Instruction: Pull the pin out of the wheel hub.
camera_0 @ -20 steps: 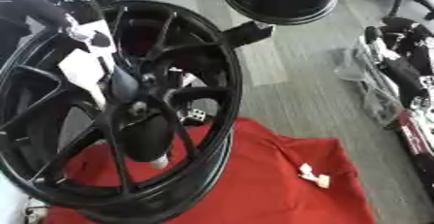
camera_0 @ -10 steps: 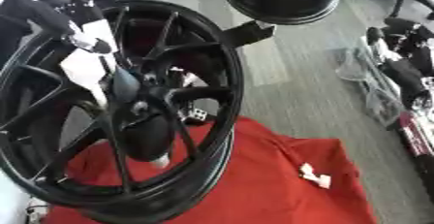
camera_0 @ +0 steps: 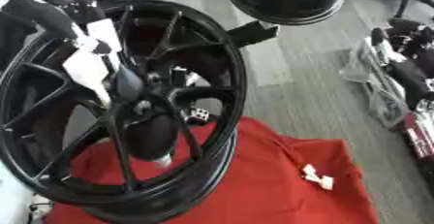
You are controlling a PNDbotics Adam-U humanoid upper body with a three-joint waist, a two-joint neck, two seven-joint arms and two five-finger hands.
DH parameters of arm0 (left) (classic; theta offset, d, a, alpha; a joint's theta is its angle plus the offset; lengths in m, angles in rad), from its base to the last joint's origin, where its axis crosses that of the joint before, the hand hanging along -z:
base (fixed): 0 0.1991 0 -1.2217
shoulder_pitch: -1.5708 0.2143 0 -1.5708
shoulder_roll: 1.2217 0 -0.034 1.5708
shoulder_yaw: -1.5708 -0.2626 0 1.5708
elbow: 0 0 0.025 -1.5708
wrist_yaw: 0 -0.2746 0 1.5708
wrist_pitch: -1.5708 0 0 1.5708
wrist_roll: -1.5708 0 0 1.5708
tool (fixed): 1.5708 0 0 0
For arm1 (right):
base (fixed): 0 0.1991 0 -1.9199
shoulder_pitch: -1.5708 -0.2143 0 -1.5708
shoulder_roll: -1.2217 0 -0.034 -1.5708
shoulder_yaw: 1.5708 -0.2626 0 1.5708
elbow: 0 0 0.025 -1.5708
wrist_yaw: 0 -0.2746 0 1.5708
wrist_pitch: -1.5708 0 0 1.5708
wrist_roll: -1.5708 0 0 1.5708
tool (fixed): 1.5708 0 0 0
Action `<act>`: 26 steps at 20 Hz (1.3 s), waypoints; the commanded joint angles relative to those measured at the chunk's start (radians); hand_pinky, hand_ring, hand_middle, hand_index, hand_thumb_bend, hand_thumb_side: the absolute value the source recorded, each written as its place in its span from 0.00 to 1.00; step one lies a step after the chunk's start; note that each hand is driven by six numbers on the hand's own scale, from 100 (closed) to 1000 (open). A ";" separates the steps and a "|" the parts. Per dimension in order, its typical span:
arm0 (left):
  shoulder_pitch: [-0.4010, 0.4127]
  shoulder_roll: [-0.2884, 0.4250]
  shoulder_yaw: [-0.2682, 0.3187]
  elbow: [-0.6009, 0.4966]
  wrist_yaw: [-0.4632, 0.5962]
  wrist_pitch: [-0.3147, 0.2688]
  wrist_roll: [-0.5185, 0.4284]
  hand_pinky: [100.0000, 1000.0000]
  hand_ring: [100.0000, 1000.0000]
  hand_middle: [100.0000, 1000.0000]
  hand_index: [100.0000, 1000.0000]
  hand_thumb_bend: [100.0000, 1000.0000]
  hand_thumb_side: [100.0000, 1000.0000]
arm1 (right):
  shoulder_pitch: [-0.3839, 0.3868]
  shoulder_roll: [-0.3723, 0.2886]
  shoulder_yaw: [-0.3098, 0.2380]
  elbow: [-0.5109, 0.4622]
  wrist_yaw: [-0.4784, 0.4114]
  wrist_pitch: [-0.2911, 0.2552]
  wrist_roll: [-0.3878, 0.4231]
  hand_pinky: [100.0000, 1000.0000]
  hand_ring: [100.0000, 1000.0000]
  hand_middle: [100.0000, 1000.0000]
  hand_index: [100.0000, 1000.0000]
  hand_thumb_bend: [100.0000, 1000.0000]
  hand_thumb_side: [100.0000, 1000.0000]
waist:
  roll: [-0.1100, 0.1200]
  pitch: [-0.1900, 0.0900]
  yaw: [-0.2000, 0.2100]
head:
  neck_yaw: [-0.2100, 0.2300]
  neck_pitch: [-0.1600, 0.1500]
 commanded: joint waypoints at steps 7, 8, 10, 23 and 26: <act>-0.021 0.019 0.008 -0.007 -0.014 -0.014 0.001 0.81 0.80 0.73 0.71 0.28 0.33 | -0.007 -0.019 -0.004 -0.004 0.003 -0.002 0.003 0.81 0.61 0.54 0.68 0.27 0.19 | 0.000 -0.013 -0.001 | 0.003 0.005; -0.022 0.019 0.008 -0.008 -0.018 -0.014 0.001 0.81 0.80 0.73 0.71 0.28 0.33 | -0.006 -0.019 -0.004 -0.004 0.003 -0.002 0.003 0.81 0.61 0.54 0.68 0.27 0.19 | 0.000 -0.013 -0.001 | 0.003 0.005; -0.023 0.022 0.008 -0.012 -0.031 -0.016 0.001 0.81 0.79 0.73 0.67 0.26 0.33 | -0.006 -0.019 -0.004 -0.004 0.003 -0.002 0.002 0.81 0.61 0.54 0.68 0.27 0.19 | 0.000 -0.013 0.000 | 0.004 0.005; -0.020 0.027 0.003 -0.015 -0.052 -0.045 0.001 0.80 0.78 0.71 0.49 0.00 0.09 | -0.005 -0.017 -0.005 0.001 0.004 -0.003 0.003 0.81 0.61 0.54 0.68 0.27 0.20 | 0.000 -0.012 0.000 | 0.004 0.005; -0.021 0.029 0.005 -0.021 -0.056 -0.044 0.001 0.79 0.75 0.69 0.44 0.00 0.06 | -0.006 -0.017 -0.005 0.001 0.003 -0.003 0.003 0.81 0.61 0.54 0.68 0.27 0.20 | 0.000 -0.012 0.000 | 0.003 0.005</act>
